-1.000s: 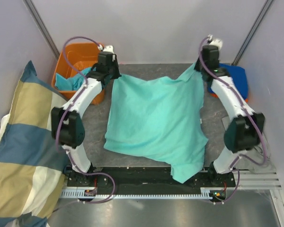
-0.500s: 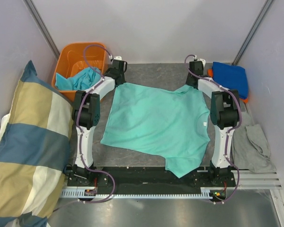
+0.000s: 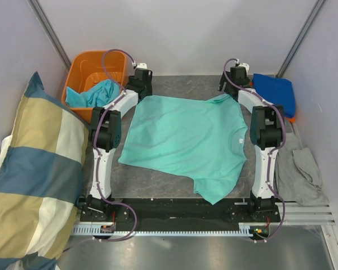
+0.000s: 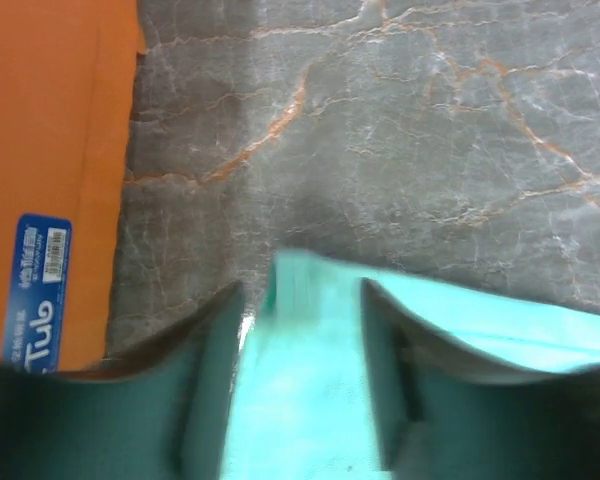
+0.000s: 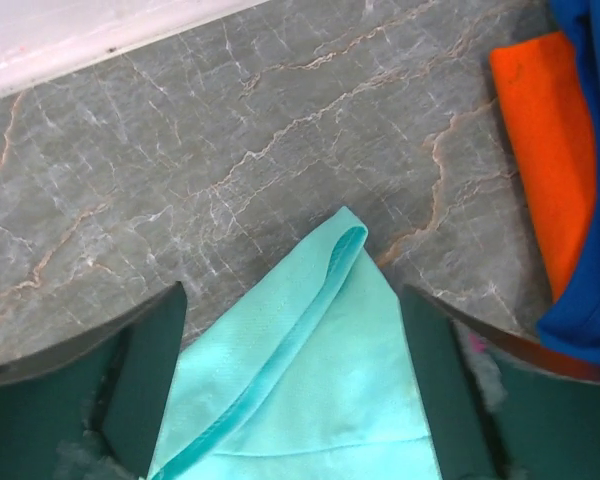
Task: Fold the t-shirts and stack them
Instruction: Flatten the tshirt out
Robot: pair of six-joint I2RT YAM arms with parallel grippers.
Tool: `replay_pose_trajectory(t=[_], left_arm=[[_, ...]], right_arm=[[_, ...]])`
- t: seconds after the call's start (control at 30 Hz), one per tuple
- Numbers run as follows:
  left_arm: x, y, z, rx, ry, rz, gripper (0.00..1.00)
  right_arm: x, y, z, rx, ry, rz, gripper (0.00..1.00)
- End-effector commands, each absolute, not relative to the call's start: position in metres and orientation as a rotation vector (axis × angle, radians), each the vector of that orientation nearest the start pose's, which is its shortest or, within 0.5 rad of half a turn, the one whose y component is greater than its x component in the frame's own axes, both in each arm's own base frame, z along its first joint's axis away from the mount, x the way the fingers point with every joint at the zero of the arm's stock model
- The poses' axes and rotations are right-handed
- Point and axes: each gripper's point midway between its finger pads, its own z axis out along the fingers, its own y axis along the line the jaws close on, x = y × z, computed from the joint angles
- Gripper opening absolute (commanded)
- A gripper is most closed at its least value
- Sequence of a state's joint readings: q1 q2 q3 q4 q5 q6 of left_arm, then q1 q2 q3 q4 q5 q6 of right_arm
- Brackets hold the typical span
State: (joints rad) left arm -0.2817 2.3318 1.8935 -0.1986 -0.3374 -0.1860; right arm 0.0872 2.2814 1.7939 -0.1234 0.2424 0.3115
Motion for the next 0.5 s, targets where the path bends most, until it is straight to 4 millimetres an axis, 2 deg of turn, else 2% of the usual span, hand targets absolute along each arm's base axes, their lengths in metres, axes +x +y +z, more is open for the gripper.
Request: replay_pose_trajectory(t=[0.0,0.03,0.07,0.1,0.13,0.17,0.2,0.23,0.27,0.3,0.33,0.37,0.4,0.47], left_arm=[[0.625,-0.108,0.124,-0.130,2.038,0.192,0.97],[0.622,-0.106,0.129,-0.139,2.027,0.199,1.00],[0.620,-0.104,0.153,-0.155,1.987,0.194,1.00],[0.617,-0.102,0.163,-0.167,1.971,0.190,1.00],[0.609,-0.102,0.162,-0.175,1.978,0.182,1.00],[0.604,-0.104,0.172,-0.184,1.965,0.162,1.00],[0.596,-0.106,0.196,-0.195,1.932,0.130,1.00],[0.582,-0.114,0.189,-0.186,1.957,0.109,1.00],[0.573,-0.118,0.194,-0.184,1.951,0.097,1.00],[0.560,-0.122,0.218,-0.192,1.914,0.065,1.00],[0.541,-0.136,0.197,-0.168,1.959,0.043,1.00],[0.531,-0.144,0.197,-0.160,1.956,0.017,1.00],[0.516,-0.163,0.197,-0.132,1.960,-0.020,1.00],[0.483,-0.178,0.185,-0.108,1.998,-0.065,1.00]], right_arm=[[0.637,0.018,0.117,0.366,2.008,-0.019,0.98],[0.637,0.016,0.125,0.354,1.990,-0.024,0.98],[0.634,0.015,0.139,0.345,1.976,-0.021,0.98],[0.631,0.016,0.144,0.339,1.973,-0.017,0.98],[0.627,0.019,0.146,0.322,1.986,-0.002,0.98],[0.622,0.022,0.162,0.312,1.970,0.019,0.98],[0.612,0.023,0.154,0.309,1.999,0.026,0.98],[0.605,0.025,0.153,0.316,2.016,0.041,0.98],[0.597,0.033,0.165,0.309,2.012,0.096,0.98],[0.586,0.036,0.152,0.316,2.051,0.120,0.98],[0.579,0.040,0.150,0.319,2.069,0.150,0.98],[0.567,0.052,0.147,0.321,2.096,0.230,0.98],[0.561,0.057,0.145,0.322,2.110,0.265,0.98],[0.547,0.076,0.139,0.322,2.142,0.393,0.98]])
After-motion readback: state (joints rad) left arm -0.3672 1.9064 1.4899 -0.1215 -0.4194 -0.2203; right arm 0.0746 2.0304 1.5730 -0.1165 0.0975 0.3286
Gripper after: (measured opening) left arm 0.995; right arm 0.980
